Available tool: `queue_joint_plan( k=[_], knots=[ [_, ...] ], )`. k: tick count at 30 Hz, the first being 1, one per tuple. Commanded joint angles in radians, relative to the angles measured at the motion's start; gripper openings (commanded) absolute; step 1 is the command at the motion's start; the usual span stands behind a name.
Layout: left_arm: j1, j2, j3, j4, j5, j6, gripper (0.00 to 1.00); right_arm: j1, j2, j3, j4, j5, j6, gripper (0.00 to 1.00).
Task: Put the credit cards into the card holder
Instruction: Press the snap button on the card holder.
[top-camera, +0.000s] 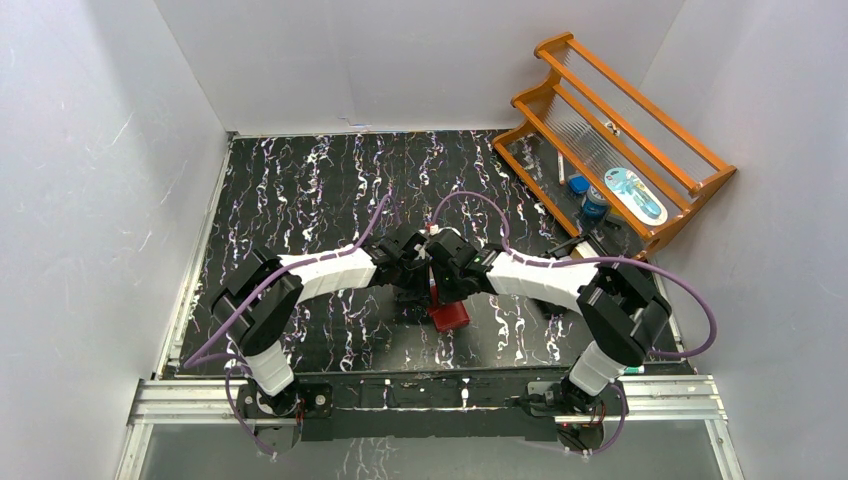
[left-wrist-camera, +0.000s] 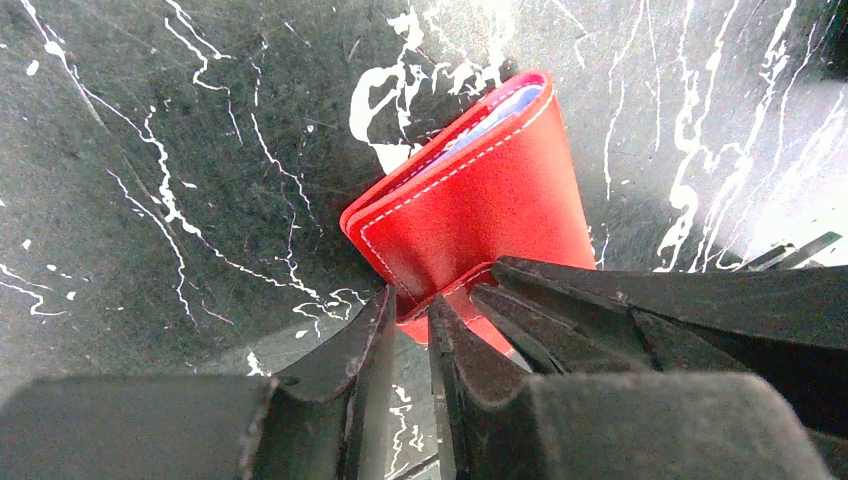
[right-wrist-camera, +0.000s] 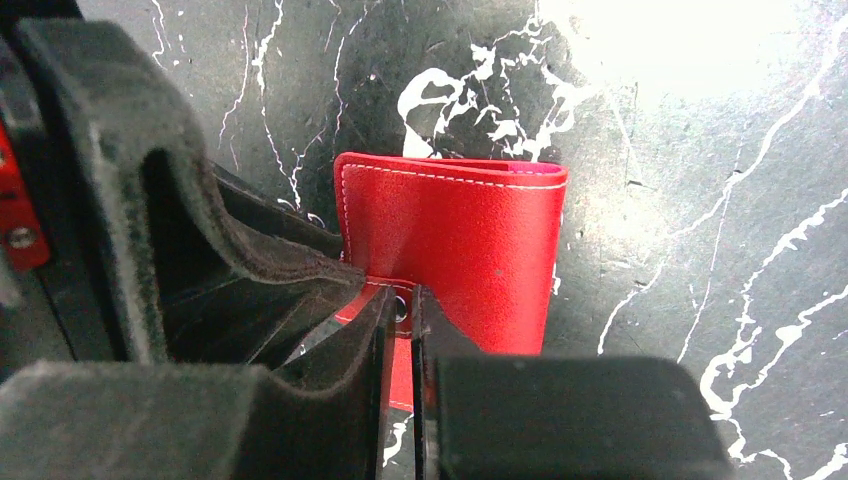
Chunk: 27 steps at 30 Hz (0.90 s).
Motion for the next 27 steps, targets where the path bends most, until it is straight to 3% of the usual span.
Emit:
queue_joint_plan(
  k=[1, 12, 27],
  knots=[
    [0.001, -0.046, -0.008, 0.011, 0.03, -0.032, 0.17, 0.025, -0.021, -0.036, -0.037, 0.011, -0.01, 0.18],
    [0.017, -0.053, -0.015, -0.005, 0.038, -0.068, 0.15, 0.047, -0.024, -0.067, -0.053, 0.06, -0.021, 0.17],
    [0.082, -0.165, -0.138, 0.104, 0.094, -0.167, 0.16, 0.052, -0.005, -0.158, -0.029, 0.081, 0.01, 0.14]
  ],
)
